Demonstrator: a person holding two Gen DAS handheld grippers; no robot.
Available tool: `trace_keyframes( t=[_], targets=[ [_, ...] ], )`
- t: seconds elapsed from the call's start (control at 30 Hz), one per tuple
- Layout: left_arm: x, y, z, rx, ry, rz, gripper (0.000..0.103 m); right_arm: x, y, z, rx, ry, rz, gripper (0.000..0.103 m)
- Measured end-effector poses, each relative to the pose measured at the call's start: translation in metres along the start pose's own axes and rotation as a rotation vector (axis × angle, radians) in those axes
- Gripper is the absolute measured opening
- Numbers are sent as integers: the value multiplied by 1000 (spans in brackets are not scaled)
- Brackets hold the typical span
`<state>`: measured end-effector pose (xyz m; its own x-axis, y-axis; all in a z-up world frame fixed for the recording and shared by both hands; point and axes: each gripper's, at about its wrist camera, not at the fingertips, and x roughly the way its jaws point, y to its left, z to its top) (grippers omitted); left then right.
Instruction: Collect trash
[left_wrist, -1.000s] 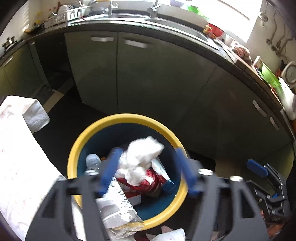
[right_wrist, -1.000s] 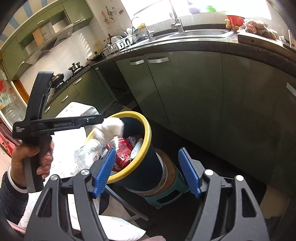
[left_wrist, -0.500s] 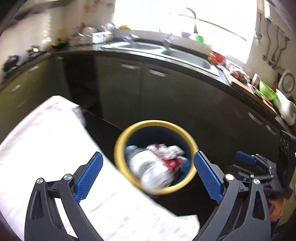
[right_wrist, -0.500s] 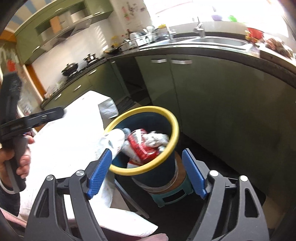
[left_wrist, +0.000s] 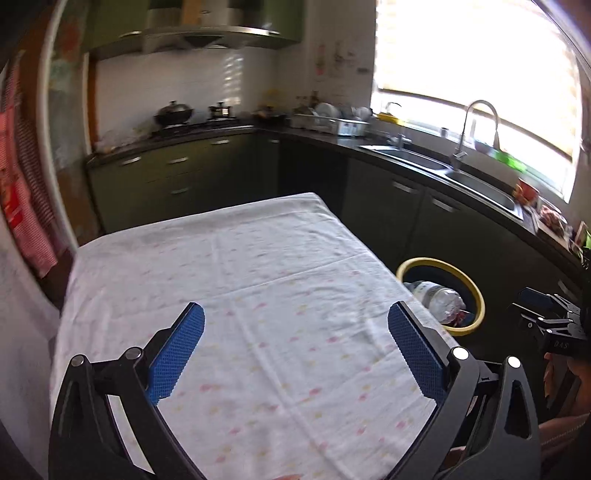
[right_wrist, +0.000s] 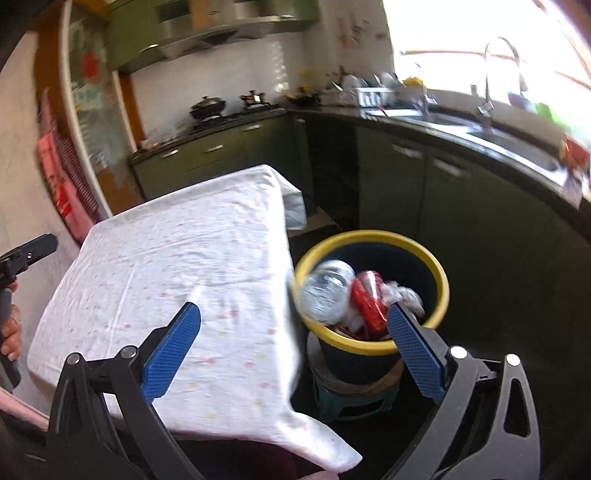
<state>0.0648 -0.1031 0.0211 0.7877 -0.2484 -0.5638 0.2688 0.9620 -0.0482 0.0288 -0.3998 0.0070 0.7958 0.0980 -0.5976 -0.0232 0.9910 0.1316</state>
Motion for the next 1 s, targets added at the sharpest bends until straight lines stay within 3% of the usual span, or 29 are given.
trace_keyframes(
  t=[0.13,0.33,0.63,1.0],
  targets=[
    [-37,33,-19,-24,-20,85,98,-16,24,4,-47,-35,-4,96],
    [-81,65,-45,-95,-58,105,98,-47,47,1,-83,-99,-43,96],
    [-120,65,-66,-95,-116,128,98,-65,56,-6,-83,-131,-66,96],
    [-133,58,-58,-85,-138,136,98,-64,57,-5,-73,-132,-57,96]
  ],
)
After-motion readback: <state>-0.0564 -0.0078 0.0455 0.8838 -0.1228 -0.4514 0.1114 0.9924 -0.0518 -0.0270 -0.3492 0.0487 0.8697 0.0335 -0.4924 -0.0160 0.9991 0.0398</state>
